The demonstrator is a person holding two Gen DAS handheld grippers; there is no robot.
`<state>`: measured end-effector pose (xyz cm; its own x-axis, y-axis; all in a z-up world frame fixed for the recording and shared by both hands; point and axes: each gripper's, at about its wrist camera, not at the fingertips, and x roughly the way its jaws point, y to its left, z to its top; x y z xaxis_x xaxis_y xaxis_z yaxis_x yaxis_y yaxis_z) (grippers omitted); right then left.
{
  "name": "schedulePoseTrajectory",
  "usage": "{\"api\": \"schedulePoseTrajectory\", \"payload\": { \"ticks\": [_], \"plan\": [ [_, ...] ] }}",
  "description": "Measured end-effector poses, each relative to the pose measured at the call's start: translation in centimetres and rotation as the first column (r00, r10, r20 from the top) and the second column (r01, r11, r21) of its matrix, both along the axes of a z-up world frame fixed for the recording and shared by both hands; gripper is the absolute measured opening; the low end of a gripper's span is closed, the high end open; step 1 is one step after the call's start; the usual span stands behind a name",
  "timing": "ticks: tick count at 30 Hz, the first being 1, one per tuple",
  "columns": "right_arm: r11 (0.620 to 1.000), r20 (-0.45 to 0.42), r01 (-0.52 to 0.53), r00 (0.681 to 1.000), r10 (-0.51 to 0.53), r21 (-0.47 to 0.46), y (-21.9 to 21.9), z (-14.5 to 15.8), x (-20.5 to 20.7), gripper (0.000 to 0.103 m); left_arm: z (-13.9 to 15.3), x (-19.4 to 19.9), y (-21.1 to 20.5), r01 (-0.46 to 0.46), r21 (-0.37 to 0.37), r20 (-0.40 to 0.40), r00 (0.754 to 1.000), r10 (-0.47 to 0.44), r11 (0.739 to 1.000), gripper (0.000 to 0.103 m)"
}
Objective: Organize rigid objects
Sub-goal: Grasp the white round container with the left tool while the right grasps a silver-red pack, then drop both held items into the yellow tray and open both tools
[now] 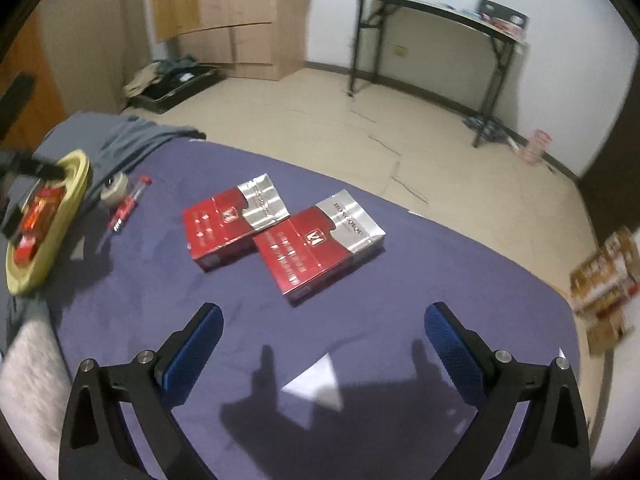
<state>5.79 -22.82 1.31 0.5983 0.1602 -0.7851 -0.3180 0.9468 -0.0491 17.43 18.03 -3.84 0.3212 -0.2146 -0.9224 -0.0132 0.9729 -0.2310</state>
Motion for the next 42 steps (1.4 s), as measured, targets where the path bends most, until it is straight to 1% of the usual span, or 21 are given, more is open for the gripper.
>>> {"api": "schedulePoseTrajectory", "payload": {
  "ticks": [2, 3, 4, 6, 10, 12, 14, 16, 18, 20, 22, 23, 24, 26, 28, 31, 33, 36, 38, 40, 42],
  "plan": [
    [0.999, 0.001, -0.037, 0.999, 0.037, 0.002, -1.2, -1.0, 1.2, 0.103, -1.6, 1.5, -0.1, -0.081, -0.06, -0.044, 0.996, 0.078, 0.995, 0.099],
    [0.998, 0.004, -0.056, 0.998, 0.056, 0.008, -1.7, -1.4, 2.0, 0.103, -2.3, 2.0, -0.2, -0.104, -0.073, -0.064, 0.993, 0.1, 0.992, 0.097],
    [0.997, 0.007, -0.075, 0.997, 0.075, 0.021, -2.1, -1.9, 2.5, 0.102, -2.8, 2.5, -0.6, -0.112, -0.067, -0.07, 0.992, 0.107, 0.991, 0.097],
    [0.994, 0.023, -0.104, 0.994, 0.103, 0.032, -3.1, -3.0, 3.8, 0.102, -3.7, 3.1, -1.2, -0.128, -0.002, -0.065, 0.99, 0.127, 0.992, 0.097],
    [0.986, 0.005, -0.153, 0.988, 0.153, 0.064, -3.6, -4.1, 5.4, 0.102, -5.4, 3.5, -2.0, -0.132, -0.016, -0.101, 0.986, 0.129, 0.991, 0.097],
    [0.978, 0.007, -0.19, 0.982, 0.19, 0.086, -3.6, -4.4, 5.6, 0.102, -5.6, 3.5, -2.4, -0.125, -0.016, -0.091, 0.988, 0.123, 0.992, 0.097],
    [0.974, 0.004, -0.215, 0.976, 0.216, 0.075, -3.3, -4.6, 5.7, 0.102, -5.9, 3.5, -3.0, -0.11, -0.006, -0.089, 0.99, 0.109, 0.994, 0.096],
    [0.974, 0.009, -0.222, 0.975, 0.221, 0.037, -3.1, -4.9, 6.0, 0.102, -6.1, 3.6, -3.1, -0.114, -0.001, -0.081, 0.99, 0.114, 0.993, 0.091],
    [0.976, 0.02, -0.218, 0.976, 0.218, 0.012, -3.2, -5.2, 6.7, 0.102, -6.2, 3.8, -3.1, -0.122, 0.0, -0.088, 0.989, 0.122, 0.992, 0.077],
    [0.978, 0.031, -0.207, 0.978, 0.206, 0.015, -3.1, -5.4, 7.3, 0.103, -6.4, 4.0, -3.6, -0.103, 0.005, -0.076, 0.992, 0.103, 0.995, 0.067],
    [0.978, 0.041, -0.207, 0.978, 0.206, 0.006, -2.7, -5.8, 7.9, 0.103, -7.0, 4.3, -3.7, -0.106, -0.002, -0.091, 0.99, 0.105, 0.994, 0.065],
    [0.977, 0.048, -0.213, 0.976, 0.213, -0.001, -2.4, -6.0, 8.1, 0.103, -7.0, 4.2, -3.4, -0.114, -0.015, -0.085, 0.99, 0.113, 0.993, 0.06],
    [0.977, 0.053, -0.214, 0.975, 0.214, -0.005, -2.1, -6.1, 8.3, 0.1, -6.9, 4.0, -3.2, -0.118, -0.02, -0.075, 0.99, 0.117, 0.993, 0.055],
    [0.977, 0.071, -0.213, 0.974, 0.213, -0.009, -1.2, -6.4, 8.4, 0.098, -6.8, 3.7, -2.4, -0.126, -0.045, -0.064, 0.99, 0.123, 0.991, 0.052],
    [0.978, 0.08, -0.206, 0.975, 0.206, -0.004, -0.4, -6.9, 8.0, 0.097, -6.7, 3.3, -1.7, -0.121, -0.074, -0.077, 0.99, 0.115, 0.99, 0.052],
    [0.983, 0.078, -0.185, 0.98, 0.183, 0.014, -0.4, -7.2, 6.2, 0.097, -6.2, 2.1, -1.2, -0.08, -0.062, -0.079, 0.994, 0.075, 0.995, 0.051],
    [0.983, 0.058, -0.178, 0.983, 0.176, 0.04, -0.8, -7.3, 3.8, 0.097, -5.9, 1.1, -1.0, -0.051, -0.064, -0.081, 0.996, 0.046, 0.997, 0.051],
    [0.985, 0.051, -0.167, 0.985, 0.165, 0.044, -2.1, -7.1, 0.4, 0.097, -5.4, -0.4, -0.9, -0.02, -0.073, -0.072, 0.997, 0.015, 0.997, 0.051],
    [0.986, 0.043, -0.156, 0.987, 0.154, 0.052, -2.8, -5.9, -0.7, 0.097, -4.6, -1.4, -0.5, -0.019, -0.08, -0.057, 0.998, 0.015, 0.997, 0.051],
    [0.987, 0.065, -0.152, 0.987, 0.148, 0.052, -2.8, -3.5, -1.4, 0.097, -2.6, -2.9, 0.5, -0.017, -0.105, -0.031, 0.999, 0.014, 0.994, 0.051],
    [0.985, 0.115, -0.154, 0.983, 0.144, 0.081, -1.5, 0.8, -1.6, 0.097, 0.4, -4.7, 2.4, -0.019, -0.114, 0.02, 1.0, 0.021, 0.993, 0.051]
  ]
}}
